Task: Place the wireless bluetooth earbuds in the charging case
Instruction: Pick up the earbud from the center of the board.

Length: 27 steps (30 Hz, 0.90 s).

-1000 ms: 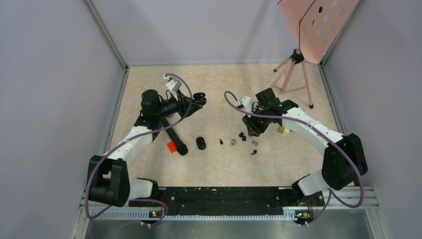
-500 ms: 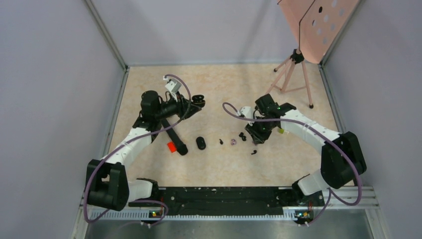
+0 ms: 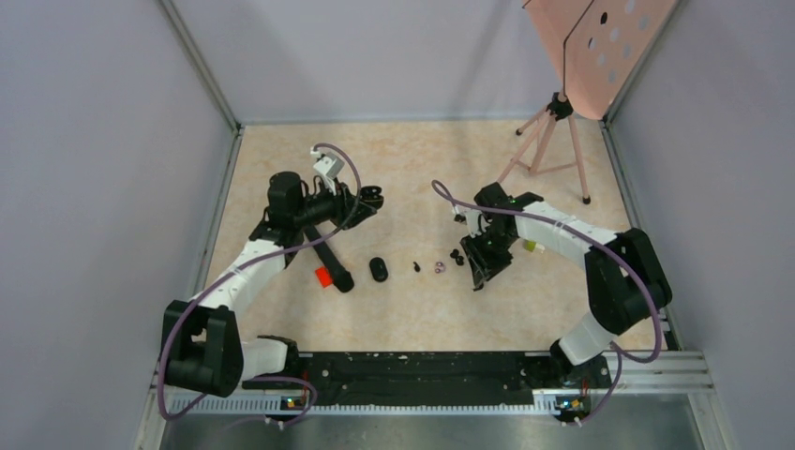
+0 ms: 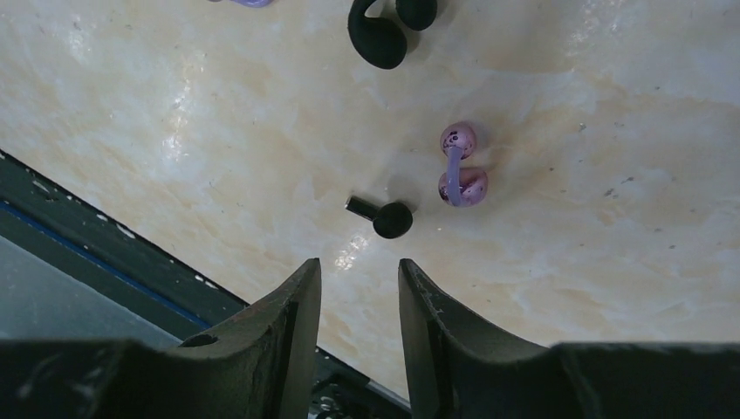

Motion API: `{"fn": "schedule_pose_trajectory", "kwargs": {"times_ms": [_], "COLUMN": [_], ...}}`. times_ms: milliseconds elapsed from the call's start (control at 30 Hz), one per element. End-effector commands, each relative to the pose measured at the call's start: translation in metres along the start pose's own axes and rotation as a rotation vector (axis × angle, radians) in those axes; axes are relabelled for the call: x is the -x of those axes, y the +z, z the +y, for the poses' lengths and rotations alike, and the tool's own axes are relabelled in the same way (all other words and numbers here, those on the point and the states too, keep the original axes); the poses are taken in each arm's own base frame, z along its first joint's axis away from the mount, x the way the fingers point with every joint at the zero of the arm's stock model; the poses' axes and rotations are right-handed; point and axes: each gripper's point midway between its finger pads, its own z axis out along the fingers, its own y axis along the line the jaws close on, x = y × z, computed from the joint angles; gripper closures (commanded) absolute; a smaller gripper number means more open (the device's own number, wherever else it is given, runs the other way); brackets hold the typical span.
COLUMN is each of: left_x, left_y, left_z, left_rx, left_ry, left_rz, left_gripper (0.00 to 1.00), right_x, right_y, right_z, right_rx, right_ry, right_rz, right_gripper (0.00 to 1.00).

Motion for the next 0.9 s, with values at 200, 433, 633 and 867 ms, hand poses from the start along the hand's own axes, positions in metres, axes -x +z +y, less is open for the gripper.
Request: {"fn": "schedule_pose_trajectory", "kwargs": {"times_ms": [200, 433, 633, 867], "left_x": [0.031, 0.029, 0.030, 0.029], "left_y": [-0.010, -0.014, -0.016, -0.017], "left_z": [0.000, 0.001, 0.002, 0.004], "left_rx": [0.036, 0.047, 0.053, 0.056], "left_ry": [0.060, 0.056, 0.072, 0.071], "left_rz": [-0.061, -0.063, -0.069, -0.067], "left_gripper": [1.00, 1.00, 1.00, 1.00], "right_x": [0.005, 0.009, 0.018, 0.012], "right_y": [0.012, 0.020, 0.022, 0.029], "right_z": [-0.005, -0.012, -0.021, -0.022], "right_rx": [-0.038, -0.061, -0.084, -0.075], "right_ry": [0.208, 0.225, 0.228, 0.247], "right_rz": [0.019, 0.023, 0.017, 0.048], "right_gripper": [0.63, 0.67, 0.67, 0.69]}}
